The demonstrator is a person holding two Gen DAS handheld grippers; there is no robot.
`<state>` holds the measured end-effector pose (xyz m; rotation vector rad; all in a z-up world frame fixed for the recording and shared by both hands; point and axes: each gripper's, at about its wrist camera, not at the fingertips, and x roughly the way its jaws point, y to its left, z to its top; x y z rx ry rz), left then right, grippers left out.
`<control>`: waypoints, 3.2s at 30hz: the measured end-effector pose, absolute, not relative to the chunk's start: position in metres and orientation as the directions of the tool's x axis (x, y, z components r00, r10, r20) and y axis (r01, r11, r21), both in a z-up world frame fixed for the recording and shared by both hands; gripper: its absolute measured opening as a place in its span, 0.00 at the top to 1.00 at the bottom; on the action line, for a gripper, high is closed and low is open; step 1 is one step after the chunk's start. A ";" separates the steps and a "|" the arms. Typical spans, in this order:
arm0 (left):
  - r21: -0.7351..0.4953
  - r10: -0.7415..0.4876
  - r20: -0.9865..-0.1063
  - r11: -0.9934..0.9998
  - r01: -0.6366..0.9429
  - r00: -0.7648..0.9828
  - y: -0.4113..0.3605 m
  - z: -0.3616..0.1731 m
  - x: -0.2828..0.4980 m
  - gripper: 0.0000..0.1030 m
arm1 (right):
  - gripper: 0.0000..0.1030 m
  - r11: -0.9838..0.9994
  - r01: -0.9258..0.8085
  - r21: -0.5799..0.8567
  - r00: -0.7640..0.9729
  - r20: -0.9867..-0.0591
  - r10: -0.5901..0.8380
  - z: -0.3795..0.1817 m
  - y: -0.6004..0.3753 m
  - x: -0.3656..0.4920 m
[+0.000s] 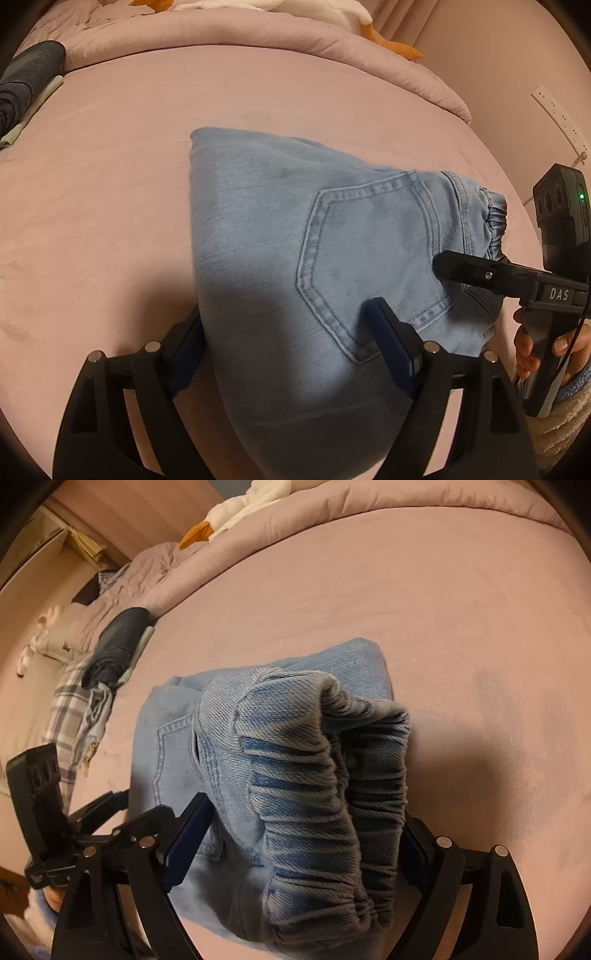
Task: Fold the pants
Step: 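Hold the folded jeans flat with both tools, then keep both tools pressed on the jeans stack, cuffs and back pocket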
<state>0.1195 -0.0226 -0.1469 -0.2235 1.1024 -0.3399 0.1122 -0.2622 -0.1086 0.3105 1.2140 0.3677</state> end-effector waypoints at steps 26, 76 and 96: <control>-0.351 -0.386 -0.825 0.922 0.160 0.413 -0.022 -0.149 0.123 0.19 | 0.09 0.918 -0.090 0.385 0.333 -0.858 0.392 -0.108 -0.254 0.111; -0.314 -0.329 -0.803 0.942 0.115 0.497 -0.019 -0.127 0.103 0.73 | 0.39 0.946 -0.054 0.318 0.444 -0.841 0.309 -0.085 -0.246 0.090; -0.305 -0.295 -0.763 0.949 0.082 0.575 -0.006 -0.102 0.069 0.73 | 0.54 0.932 -0.190 0.307 0.522 -0.773 0.361 -0.047 -0.209 0.071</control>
